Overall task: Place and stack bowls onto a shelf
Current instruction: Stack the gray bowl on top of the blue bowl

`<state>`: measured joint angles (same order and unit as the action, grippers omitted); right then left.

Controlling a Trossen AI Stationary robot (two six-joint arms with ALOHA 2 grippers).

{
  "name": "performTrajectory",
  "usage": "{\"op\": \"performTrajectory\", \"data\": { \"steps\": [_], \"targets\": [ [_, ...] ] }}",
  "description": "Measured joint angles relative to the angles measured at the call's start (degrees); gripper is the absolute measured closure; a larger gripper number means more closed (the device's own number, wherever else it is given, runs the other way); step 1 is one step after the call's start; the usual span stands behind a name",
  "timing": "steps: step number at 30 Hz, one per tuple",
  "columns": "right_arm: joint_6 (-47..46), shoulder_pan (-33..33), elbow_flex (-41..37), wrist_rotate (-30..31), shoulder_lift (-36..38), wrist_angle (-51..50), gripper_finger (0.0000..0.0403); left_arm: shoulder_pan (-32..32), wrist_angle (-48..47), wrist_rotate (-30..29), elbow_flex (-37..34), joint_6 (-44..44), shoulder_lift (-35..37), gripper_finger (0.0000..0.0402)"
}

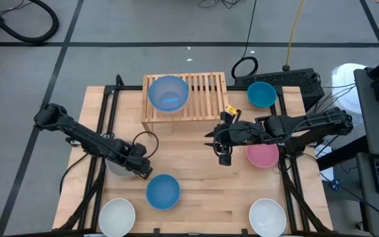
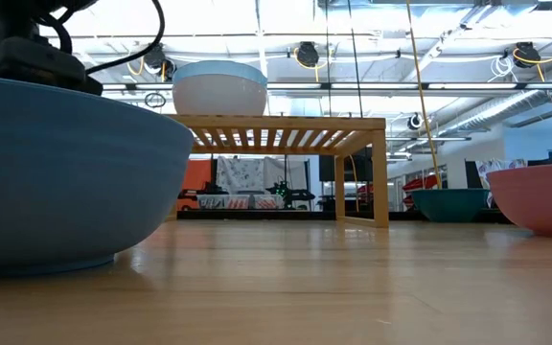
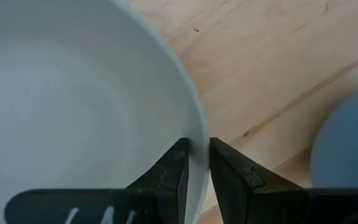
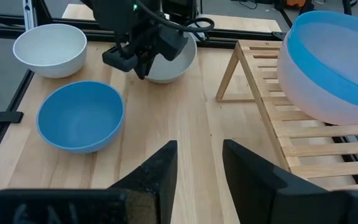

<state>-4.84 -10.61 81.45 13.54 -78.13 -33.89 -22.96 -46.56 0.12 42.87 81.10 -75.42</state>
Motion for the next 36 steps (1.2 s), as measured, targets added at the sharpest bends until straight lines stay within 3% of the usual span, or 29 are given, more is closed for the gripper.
{"op": "performTrajectory", "data": {
  "steps": [14, 19, 25, 36],
  "targets": [
    [1.7, 0.0, 0.0, -0.1, 0.0, 3.8, 0.0282, 0.0, -4.5, 3.3, 0.0, -9.0, 0.1, 0.0334],
    [1.7, 0.0, 0.0, -0.1, 0.0, 3.8, 0.0282, 0.0, -7.3, 2.8, 0.0, -7.6, 0.1, 0.0336],
    [1.7, 0.0, 0.0, -0.1, 0.0, 3.8, 0.0282, 0.0, -12.3, 2.4, 0.3, -7.6, 0.2, 0.0384],
    [1.7, 0.0, 0.0, -0.1, 0.0, 3.9, 0.0282, 0.0, -15.2, 2.3, 4.7, -13.2, 0.0, 0.0392]
  ]
}}
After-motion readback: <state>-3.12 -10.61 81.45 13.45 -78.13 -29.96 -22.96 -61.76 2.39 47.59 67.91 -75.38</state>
